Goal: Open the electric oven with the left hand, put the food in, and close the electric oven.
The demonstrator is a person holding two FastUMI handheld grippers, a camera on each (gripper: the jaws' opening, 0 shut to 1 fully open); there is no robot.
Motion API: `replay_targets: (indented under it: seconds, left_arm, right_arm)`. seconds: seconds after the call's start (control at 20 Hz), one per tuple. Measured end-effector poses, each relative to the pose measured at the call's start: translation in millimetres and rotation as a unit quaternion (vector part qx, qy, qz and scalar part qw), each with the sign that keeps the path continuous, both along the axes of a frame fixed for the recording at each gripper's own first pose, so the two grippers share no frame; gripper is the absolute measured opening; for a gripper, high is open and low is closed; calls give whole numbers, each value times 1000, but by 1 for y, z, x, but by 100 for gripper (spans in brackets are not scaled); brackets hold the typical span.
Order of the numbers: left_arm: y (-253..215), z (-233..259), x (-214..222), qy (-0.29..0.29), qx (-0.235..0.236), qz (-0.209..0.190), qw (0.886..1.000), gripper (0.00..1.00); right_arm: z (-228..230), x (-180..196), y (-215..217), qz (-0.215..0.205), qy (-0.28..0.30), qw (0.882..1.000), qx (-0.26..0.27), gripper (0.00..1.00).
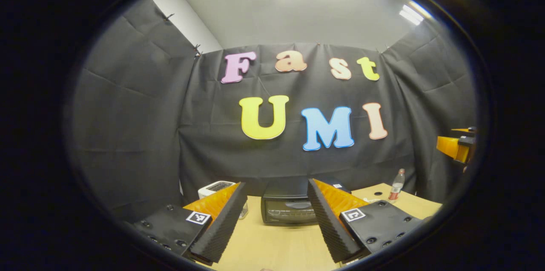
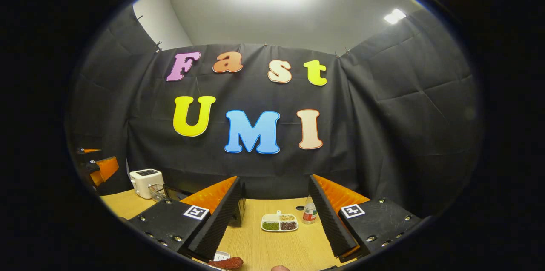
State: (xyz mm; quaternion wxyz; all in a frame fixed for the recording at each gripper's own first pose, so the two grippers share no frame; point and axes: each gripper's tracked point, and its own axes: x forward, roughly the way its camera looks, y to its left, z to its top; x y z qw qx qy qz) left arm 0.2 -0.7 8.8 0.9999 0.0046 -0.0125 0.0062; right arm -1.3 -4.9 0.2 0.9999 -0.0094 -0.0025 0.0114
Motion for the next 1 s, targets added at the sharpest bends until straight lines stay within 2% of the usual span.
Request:
replay_targets:
  seconds: [0.6,0.75,1.0]
  left_arm:
    - [-43,-4,2,-4,-4,-13,1000,100]
    - [-48,-16,18,4,5,-5,1000,100]
    - [-58,-31,56,20,-11,-14,1000,100]
  right_arm:
    - [-8,8,-22,30,0,1000,7,96]
    - [-9,8,-27,44,1,999,17,96]
    - [-14,11,-33,40,8,999,19,96]
